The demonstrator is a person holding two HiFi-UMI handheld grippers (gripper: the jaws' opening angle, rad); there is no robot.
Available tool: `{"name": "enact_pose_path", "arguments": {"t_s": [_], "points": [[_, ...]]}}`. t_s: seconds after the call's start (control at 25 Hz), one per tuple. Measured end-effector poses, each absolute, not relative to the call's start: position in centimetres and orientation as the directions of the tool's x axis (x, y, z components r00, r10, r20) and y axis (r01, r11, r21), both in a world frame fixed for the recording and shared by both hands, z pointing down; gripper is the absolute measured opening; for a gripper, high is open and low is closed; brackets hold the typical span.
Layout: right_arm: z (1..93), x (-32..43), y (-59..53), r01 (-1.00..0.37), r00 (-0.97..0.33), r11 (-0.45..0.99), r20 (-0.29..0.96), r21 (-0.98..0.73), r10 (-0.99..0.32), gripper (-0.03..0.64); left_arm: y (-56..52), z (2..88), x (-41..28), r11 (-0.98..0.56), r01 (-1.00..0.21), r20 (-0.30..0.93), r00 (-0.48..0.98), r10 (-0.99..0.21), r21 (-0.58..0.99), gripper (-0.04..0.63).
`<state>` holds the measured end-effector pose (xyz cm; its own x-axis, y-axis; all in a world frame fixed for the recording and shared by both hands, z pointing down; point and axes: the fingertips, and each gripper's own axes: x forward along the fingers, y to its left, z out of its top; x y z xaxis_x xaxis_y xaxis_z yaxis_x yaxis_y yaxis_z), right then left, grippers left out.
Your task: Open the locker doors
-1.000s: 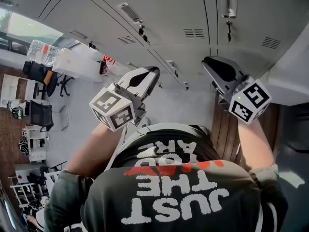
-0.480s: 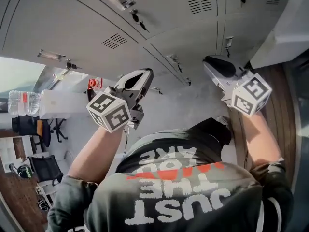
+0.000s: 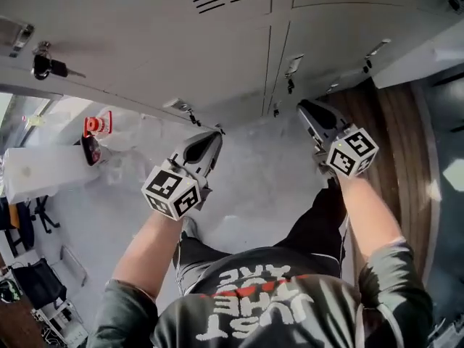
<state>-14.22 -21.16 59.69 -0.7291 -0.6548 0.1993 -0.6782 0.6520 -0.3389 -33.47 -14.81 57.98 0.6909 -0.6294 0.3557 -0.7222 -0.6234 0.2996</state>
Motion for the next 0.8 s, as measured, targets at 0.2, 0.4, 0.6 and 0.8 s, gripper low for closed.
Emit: {"name": "enact_pose_path", "arguments": {"t_s": [0.2, 0.4, 0.6, 0.8], "points": [[67.4, -15.1, -22.4, -0.680, -0.733, 0.667, 0.246, -0.306, -0.634, 0.064, -16.1, 66.2, -32.8, -0.582, -0.738, 0.337, 0.674, -0.657, 0.342, -0.002], [74.8, -14.4, -23.2, -0.683, -0.730, 0.666, 0.266, -0.300, -0.629, 0.064, -17.2, 73.6, -30.4, -0.577, -0.736, 0.344, 0.676, -0.651, 0.355, -0.002], [81.0, -14.0, -23.0, -0.676, -0.737, 0.684, 0.272, -0.275, -0.619, 0.064, -17.9, 79.6, -27.9, -0.586, -0.725, 0.344, 0.688, -0.639, 0.363, -0.002], [87.2, -13.7, -23.5, -0.664, -0.747, 0.703, 0.278, -0.255, -0.604, 0.064, -18.9, 85.4, -25.7, -0.599, -0.710, 0.350, 0.703, -0.619, 0.369, -0.002]]}}
